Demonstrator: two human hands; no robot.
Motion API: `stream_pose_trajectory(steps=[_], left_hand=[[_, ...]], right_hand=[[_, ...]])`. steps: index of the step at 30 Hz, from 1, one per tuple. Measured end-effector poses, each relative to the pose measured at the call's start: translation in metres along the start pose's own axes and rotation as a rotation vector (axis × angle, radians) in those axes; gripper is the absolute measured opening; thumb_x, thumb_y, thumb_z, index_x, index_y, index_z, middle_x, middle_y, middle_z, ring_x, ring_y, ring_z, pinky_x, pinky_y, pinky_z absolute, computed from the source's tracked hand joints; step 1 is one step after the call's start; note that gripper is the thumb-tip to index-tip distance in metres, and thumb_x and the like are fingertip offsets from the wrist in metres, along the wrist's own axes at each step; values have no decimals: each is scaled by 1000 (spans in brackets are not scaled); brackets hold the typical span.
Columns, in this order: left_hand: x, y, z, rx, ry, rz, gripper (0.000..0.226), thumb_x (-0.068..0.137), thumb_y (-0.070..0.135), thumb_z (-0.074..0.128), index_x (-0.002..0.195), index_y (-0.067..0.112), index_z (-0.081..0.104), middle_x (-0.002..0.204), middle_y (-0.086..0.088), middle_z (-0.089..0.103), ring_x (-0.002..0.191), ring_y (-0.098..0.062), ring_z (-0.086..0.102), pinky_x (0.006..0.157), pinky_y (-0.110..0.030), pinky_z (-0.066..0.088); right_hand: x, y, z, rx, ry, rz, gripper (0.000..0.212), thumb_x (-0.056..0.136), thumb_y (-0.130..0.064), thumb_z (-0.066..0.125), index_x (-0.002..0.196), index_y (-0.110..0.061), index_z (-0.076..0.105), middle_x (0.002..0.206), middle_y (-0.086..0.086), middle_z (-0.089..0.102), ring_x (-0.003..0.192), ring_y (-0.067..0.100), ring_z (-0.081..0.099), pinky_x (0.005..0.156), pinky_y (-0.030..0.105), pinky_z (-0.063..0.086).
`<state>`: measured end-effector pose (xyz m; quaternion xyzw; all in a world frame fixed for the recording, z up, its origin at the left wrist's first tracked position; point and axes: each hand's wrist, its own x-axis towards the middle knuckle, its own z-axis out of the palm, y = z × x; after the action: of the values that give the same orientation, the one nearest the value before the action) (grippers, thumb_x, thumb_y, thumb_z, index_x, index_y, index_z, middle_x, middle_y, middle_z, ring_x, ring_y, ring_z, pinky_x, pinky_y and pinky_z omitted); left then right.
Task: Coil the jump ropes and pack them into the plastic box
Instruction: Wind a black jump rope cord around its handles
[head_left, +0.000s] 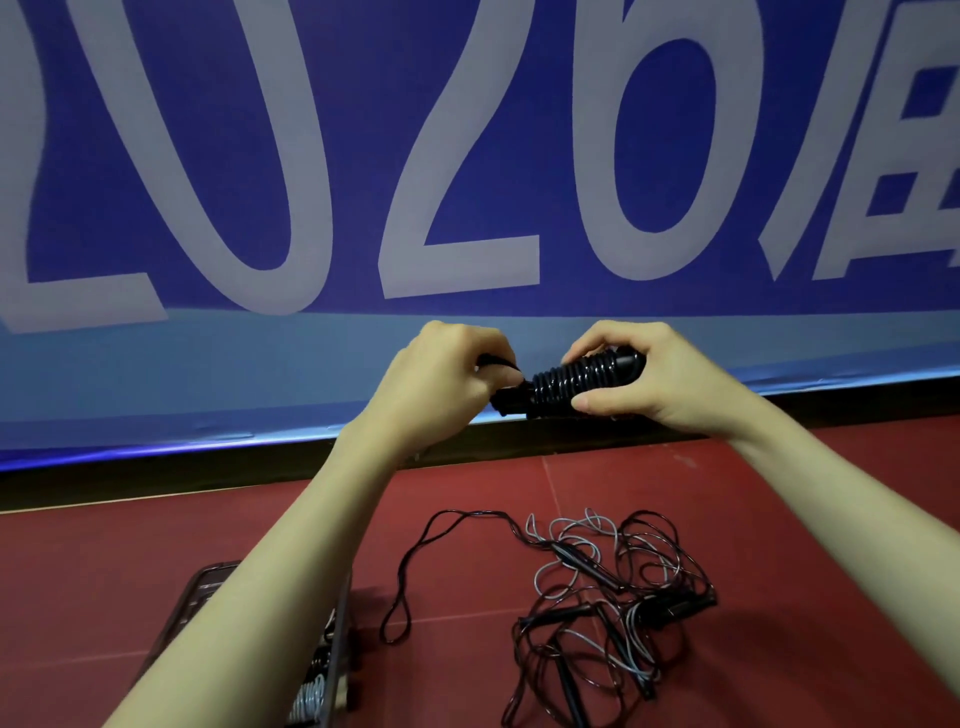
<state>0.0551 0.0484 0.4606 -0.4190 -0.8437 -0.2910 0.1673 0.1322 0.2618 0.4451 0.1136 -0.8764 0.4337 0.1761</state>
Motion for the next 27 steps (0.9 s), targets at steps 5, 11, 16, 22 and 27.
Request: stream_pose_trajectory(steps=[5,11,16,22,27], left_hand=[[-1,2,-8,-247,-66,-41,15,71,17,82,70,17,68,72,5,68,63,-7,57,64,-21,46],[-2,-12,-11,-565,-173,-127,11,74,17,78,70,22,69,74,-10,66,72,-23,52,73,-38,43],[-6,-17,3,-794,-219,-169,20,91,2,58,76,16,61,73,1,59,64,-14,54,64,-27,41],[-6,-23,25,-932,-118,-254,36,97,-5,43,75,15,63,64,7,57,52,-7,44,55,-20,40],[-1,-9,44,-1013,-168,-392,35,104,29,37,80,19,60,59,5,39,48,-8,23,42,-17,19]], right_hand=[[-4,-13,-2,34,-152,-20,28,68,-12,83,92,-16,70,83,8,64,69,10,57,64,18,47],[-7,-18,-4,267,-185,-33,35,60,-22,82,92,-17,71,87,14,63,75,17,59,65,23,52],[-6,-15,6,413,-131,-49,34,58,-26,79,90,-20,71,86,1,65,74,14,61,61,23,52],[-1,-13,18,577,35,-3,34,59,-27,78,91,-20,72,84,3,64,67,27,59,57,38,46],[5,-8,23,618,230,79,28,62,-20,81,88,-21,71,76,3,67,57,24,57,54,32,36]])
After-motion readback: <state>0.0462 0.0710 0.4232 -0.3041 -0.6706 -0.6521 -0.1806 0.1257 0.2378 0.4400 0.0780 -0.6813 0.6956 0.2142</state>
